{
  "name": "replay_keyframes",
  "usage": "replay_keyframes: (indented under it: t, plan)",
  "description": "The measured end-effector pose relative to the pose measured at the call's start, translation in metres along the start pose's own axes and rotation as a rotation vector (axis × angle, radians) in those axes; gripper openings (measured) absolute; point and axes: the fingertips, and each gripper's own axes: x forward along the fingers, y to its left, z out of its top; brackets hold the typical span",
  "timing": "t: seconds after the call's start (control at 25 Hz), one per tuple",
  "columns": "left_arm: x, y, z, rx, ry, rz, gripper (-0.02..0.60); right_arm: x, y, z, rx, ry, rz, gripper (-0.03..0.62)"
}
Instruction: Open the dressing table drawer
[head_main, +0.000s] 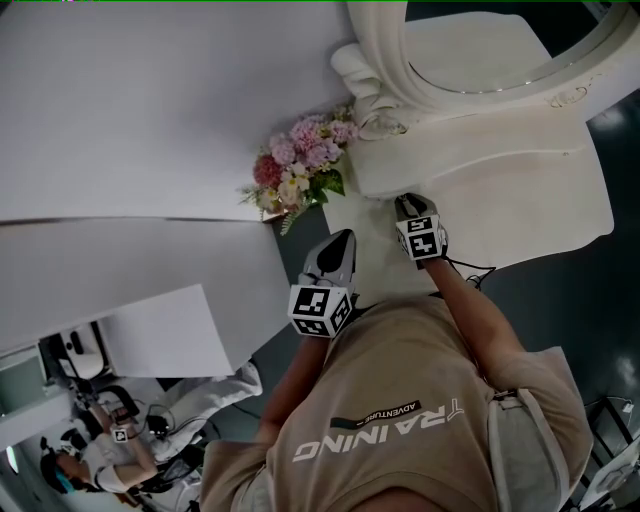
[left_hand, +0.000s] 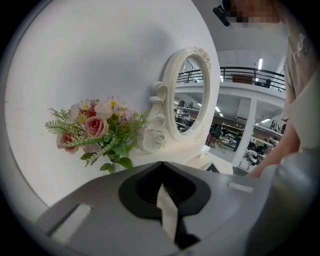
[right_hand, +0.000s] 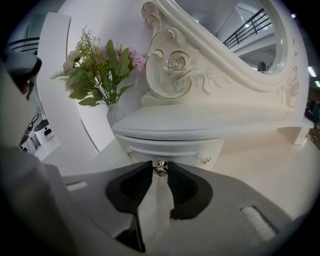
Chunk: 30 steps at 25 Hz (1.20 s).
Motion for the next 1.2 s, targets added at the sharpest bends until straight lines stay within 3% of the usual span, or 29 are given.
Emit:
replay_keyframes:
  t: [1.2]
  plan:
    - [-0.025, -0.011, -0.009, -0.032, -0.024, 0.037, 0.018, -0.031, 0.007, -0.032, -0.019, 0.029, 0.004, 0.1]
